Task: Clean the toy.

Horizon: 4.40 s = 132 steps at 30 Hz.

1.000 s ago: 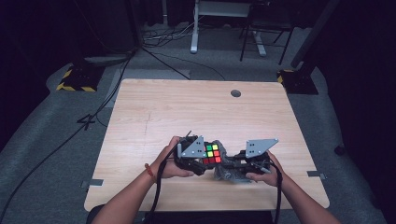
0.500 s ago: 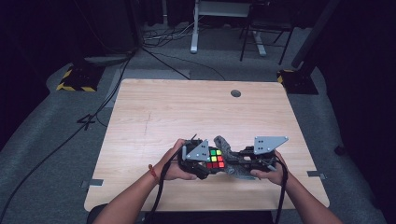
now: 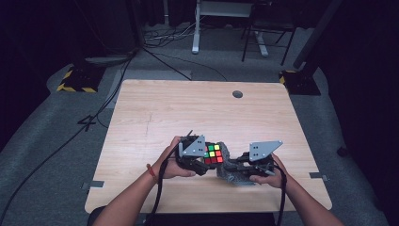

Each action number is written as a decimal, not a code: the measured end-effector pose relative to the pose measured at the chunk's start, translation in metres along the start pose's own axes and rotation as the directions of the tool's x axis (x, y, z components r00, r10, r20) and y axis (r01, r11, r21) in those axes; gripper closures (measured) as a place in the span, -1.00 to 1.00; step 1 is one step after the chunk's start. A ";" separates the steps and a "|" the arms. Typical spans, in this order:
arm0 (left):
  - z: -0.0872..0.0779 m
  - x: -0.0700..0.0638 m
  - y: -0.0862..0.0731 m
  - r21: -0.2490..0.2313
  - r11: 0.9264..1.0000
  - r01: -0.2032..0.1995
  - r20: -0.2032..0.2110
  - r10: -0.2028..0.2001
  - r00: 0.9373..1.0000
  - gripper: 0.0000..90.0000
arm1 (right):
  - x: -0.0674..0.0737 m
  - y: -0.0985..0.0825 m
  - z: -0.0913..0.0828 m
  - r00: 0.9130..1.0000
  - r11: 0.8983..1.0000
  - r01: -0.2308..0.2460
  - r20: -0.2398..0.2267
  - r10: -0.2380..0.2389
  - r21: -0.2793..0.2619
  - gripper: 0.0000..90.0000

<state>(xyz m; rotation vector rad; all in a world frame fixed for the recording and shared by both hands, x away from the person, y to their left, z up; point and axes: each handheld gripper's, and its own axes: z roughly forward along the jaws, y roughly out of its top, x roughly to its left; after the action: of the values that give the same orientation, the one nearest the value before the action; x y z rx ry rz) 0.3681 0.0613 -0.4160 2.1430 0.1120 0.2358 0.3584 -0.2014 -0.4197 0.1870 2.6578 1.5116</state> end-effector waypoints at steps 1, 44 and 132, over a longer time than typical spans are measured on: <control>0.001 0.000 0.000 0.012 1.000 -0.011 -0.003 0.011 1.000 -0.26 | 0.000 0.000 -0.001 1.000 1.000 0.000 0.005 0.000 -0.001 0.75; 0.004 -0.002 0.002 -0.047 0.999 -0.013 0.065 0.016 0.998 -0.26 | -0.006 0.000 0.000 0.996 0.999 -0.034 0.085 0.033 0.010 0.75; -0.003 0.027 -0.100 0.178 0.955 0.237 -0.013 -0.238 0.971 -0.29 | -0.050 -0.100 -0.028 0.939 0.952 -0.259 0.274 0.208 0.164 0.56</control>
<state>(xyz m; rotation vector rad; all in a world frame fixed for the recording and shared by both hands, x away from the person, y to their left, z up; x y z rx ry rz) 0.3949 0.1233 -0.4942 2.2834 0.3975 0.0780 0.3980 -0.2827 -0.4909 0.6866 2.6428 1.1753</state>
